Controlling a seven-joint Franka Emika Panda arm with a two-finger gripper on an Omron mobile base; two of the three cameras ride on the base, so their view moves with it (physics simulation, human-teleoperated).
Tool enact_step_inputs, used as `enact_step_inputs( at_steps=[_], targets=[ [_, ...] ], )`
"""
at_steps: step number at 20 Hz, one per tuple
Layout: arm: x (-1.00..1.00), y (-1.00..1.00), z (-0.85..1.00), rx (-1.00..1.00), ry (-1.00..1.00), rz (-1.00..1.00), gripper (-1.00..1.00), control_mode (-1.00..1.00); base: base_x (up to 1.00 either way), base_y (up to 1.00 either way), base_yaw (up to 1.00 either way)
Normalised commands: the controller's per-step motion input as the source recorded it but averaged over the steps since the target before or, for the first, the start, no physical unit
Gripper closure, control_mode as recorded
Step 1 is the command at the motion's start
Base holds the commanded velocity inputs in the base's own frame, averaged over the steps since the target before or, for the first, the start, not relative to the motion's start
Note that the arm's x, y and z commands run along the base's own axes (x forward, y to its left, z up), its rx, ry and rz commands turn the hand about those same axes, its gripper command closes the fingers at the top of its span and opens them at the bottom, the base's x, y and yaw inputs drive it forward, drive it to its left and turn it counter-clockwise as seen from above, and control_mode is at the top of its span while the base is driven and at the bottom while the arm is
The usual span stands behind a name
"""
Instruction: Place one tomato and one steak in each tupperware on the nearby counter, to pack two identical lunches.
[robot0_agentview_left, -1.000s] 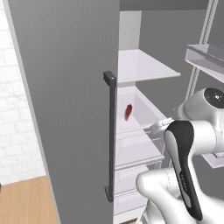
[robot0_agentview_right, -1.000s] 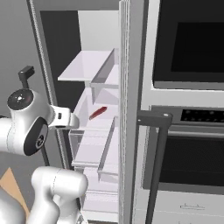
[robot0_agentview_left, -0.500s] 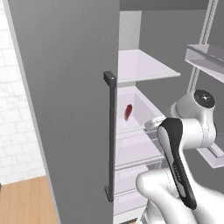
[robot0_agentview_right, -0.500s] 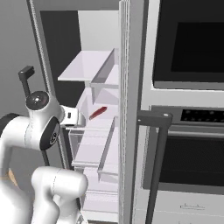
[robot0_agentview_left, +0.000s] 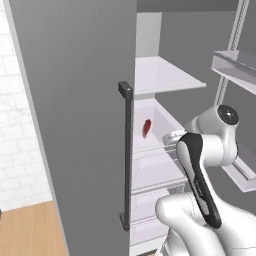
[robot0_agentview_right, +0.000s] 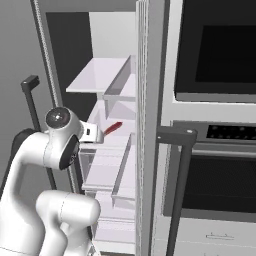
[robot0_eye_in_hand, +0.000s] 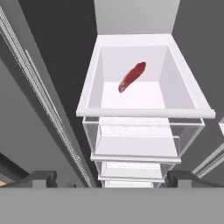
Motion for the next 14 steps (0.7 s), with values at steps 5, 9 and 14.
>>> enact_step_inputs(
  at_steps=[5, 9, 14],
  targets=[
    [0.45, 0.0, -0.17, 0.0, 0.0, 0.0, -1.0, -1.0, 0.0, 0.0, 0.0],
    [0.53, 0.0, -0.26, 0.0, 0.0, 0.0, -1.0, -1.0, 0.0, 0.0, 0.0],
    [0.61, 0.0, -0.27, 0.0, 0.0, 0.0, -1.0, -1.0, 0.0, 0.0, 0.0]
  ],
)
